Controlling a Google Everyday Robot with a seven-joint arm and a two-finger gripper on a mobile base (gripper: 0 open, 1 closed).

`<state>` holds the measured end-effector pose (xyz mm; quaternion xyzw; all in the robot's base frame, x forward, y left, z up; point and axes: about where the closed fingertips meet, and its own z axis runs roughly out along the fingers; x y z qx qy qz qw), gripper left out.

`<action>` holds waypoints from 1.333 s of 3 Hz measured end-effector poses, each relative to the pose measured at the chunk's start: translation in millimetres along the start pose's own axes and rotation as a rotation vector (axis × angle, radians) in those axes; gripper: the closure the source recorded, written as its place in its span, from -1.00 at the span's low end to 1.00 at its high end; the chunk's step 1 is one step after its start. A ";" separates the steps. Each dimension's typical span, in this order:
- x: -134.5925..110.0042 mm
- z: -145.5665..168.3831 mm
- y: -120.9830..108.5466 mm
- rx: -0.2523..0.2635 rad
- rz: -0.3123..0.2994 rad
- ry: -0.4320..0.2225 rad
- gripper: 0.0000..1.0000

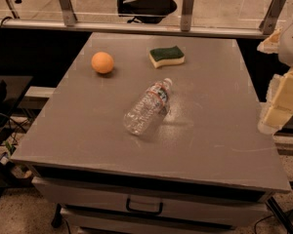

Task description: Place water bottle upright

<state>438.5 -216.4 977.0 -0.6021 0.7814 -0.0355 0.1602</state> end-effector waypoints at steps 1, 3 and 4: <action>0.0 0.0 0.0 0.000 0.000 0.000 -1.00; -31.9 27.4 -14.9 -0.038 0.132 0.072 -1.00; -63.6 56.5 -30.3 -0.050 0.215 0.134 -1.00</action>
Offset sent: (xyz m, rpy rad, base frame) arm 0.0633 0.0594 -0.0410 -0.0510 0.2241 -0.3703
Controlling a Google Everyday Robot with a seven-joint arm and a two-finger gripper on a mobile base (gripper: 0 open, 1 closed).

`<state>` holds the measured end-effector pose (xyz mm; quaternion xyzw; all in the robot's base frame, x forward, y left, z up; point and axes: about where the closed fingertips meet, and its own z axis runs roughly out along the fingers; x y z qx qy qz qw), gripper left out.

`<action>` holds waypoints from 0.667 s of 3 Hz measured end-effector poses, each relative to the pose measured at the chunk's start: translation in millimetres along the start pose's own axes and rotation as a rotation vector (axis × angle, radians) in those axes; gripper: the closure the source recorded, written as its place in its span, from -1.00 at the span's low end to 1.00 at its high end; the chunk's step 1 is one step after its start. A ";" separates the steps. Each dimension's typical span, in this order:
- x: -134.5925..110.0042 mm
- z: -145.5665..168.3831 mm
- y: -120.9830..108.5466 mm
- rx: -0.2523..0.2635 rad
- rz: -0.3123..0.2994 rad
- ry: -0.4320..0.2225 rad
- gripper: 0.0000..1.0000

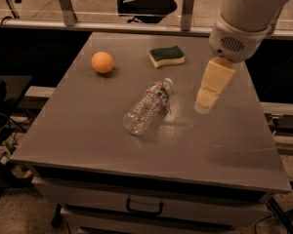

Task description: Place water bottle upright

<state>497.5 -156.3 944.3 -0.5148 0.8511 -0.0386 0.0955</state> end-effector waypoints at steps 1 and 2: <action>-32.9 14.6 -2.9 0.006 0.108 0.026 -1.00; -60.0 22.7 1.0 0.027 0.234 0.033 -1.00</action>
Offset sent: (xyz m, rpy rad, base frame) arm 0.0333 0.0833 -0.0236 0.0524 0.0163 -0.6619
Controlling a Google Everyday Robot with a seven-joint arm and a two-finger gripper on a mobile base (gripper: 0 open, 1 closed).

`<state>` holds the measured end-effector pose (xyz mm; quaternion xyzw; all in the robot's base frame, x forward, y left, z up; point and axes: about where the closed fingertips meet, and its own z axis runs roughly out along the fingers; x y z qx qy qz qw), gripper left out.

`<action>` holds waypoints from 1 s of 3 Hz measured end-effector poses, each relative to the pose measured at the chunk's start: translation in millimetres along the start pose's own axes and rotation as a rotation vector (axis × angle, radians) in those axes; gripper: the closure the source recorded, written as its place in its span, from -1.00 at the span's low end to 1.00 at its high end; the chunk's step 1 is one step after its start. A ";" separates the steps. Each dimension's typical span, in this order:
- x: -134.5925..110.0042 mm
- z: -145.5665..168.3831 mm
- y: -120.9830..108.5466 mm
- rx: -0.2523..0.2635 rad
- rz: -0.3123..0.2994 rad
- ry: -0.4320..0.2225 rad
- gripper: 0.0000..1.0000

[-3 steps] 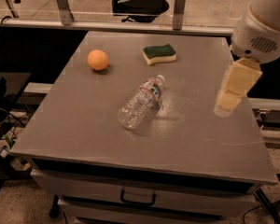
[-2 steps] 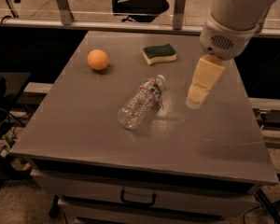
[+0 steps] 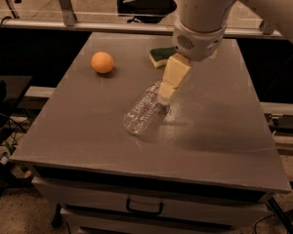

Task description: Place water bottle upright

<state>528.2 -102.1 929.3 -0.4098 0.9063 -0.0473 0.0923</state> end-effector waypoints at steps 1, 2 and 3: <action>-19.0 7.9 12.3 0.013 0.189 -0.003 -1.00; -24.3 15.3 15.0 0.019 0.352 -0.009 -1.00; -26.6 16.7 15.1 0.019 0.453 -0.016 -1.00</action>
Offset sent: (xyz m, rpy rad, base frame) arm 0.0064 0.0306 -0.0215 0.1125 -0.0249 -0.6316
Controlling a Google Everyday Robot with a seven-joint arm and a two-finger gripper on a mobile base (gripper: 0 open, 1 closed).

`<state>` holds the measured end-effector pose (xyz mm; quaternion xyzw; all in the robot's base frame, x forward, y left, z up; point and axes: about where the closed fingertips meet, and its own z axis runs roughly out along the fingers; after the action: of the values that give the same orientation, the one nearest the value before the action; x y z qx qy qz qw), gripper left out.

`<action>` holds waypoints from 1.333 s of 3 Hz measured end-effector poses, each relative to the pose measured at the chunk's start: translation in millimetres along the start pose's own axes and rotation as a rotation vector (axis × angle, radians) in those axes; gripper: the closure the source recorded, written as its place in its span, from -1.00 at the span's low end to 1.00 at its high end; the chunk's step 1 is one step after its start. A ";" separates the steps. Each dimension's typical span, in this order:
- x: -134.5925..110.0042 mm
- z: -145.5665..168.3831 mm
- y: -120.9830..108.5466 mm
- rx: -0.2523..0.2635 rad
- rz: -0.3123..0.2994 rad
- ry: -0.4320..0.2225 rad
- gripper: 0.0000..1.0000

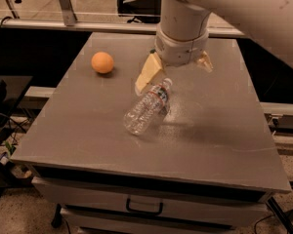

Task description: Place water bottle upright

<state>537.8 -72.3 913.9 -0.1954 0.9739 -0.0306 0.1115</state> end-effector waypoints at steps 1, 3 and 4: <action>0.0 0.0 0.0 0.000 0.000 0.000 -1.00; -23.8 12.6 -2.2 0.010 0.315 0.040 -1.00; -32.3 19.7 -1.6 -0.002 0.486 0.060 -1.00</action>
Offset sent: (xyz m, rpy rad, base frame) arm 0.0267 0.0057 -0.0066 0.0091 0.0502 -0.3647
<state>571.9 -61.6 901.5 0.0454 0.9952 -0.0076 0.0866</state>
